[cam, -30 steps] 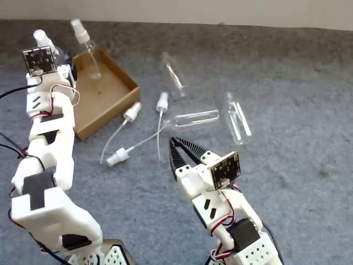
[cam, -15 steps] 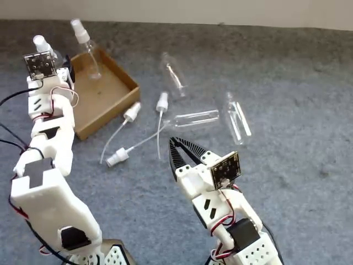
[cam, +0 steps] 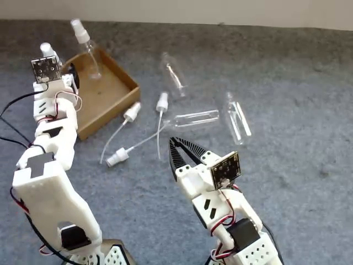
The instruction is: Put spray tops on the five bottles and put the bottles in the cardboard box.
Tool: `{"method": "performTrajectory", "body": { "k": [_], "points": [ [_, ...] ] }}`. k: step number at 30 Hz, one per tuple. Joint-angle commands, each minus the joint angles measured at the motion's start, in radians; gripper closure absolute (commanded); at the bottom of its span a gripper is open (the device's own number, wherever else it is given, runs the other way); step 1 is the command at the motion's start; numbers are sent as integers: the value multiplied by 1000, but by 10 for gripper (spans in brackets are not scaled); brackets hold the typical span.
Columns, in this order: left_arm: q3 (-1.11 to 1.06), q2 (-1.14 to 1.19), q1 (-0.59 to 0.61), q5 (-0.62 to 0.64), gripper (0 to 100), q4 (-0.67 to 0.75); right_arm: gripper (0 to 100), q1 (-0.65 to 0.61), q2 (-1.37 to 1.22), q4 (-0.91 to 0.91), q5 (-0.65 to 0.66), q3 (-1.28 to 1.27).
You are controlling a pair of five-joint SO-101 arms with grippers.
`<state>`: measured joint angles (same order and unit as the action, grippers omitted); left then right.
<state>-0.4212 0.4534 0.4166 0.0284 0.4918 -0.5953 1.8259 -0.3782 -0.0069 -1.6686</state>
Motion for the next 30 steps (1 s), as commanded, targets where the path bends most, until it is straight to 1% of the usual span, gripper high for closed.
{"method": "performTrajectory", "body": {
  "k": [1,27,30],
  "points": [
    [76,5,15,-8,905,28,983,-5,10,-4,-3,-177],
    [119,19,28,-8,905,29,983,-5,8,-4,-3,-177],
    [136,56,25,-9,905,29,983,-5,8,-5,-3,-177]
  ]
}}
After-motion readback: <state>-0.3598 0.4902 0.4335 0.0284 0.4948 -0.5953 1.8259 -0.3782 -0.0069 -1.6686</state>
